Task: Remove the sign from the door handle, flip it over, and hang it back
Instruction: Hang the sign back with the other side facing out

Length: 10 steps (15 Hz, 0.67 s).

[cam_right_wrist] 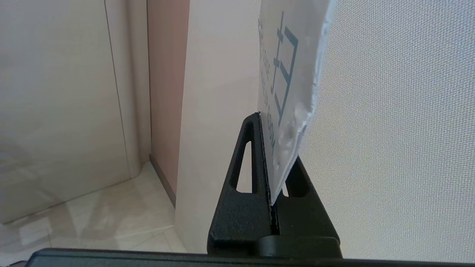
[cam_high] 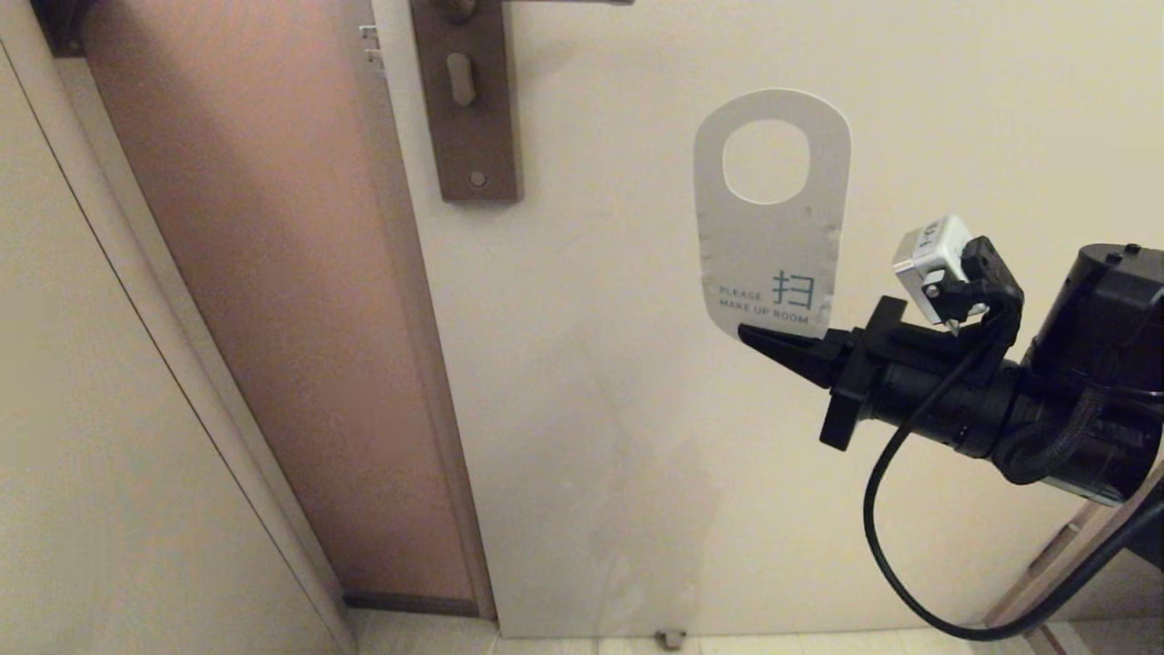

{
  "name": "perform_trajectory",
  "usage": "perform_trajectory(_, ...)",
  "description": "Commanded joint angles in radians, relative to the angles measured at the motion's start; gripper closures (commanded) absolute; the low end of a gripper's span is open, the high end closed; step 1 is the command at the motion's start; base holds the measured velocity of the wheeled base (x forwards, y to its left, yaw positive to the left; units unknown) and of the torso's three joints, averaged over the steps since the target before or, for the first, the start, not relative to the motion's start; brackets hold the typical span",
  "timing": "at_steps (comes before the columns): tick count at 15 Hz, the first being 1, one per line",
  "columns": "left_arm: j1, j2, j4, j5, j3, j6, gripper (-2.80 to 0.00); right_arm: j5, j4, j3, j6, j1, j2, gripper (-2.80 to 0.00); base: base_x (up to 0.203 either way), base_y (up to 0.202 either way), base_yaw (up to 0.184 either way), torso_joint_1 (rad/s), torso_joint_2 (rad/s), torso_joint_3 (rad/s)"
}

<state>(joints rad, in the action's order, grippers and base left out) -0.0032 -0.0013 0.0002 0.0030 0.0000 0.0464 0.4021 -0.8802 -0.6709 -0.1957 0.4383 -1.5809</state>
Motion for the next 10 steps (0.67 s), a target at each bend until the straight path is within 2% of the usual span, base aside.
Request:
perform_trajectory(1,0.0,0.001,0.0,0.002,0.0,-0.004,0.0,0.003,-0.005,-0.001,-0.002,0.002,-0.002,0.0,0.0,0.0,0.0,0.0,0.0,0.0)
perform_trajectory(10,0.0,0.001,0.0,0.003,0.0,-0.045,0.0,0.003,-0.005,0.019,-0.014,0.002,-0.001,0.0,0.0,0.0,0.0,0.0,0.0,0.0)
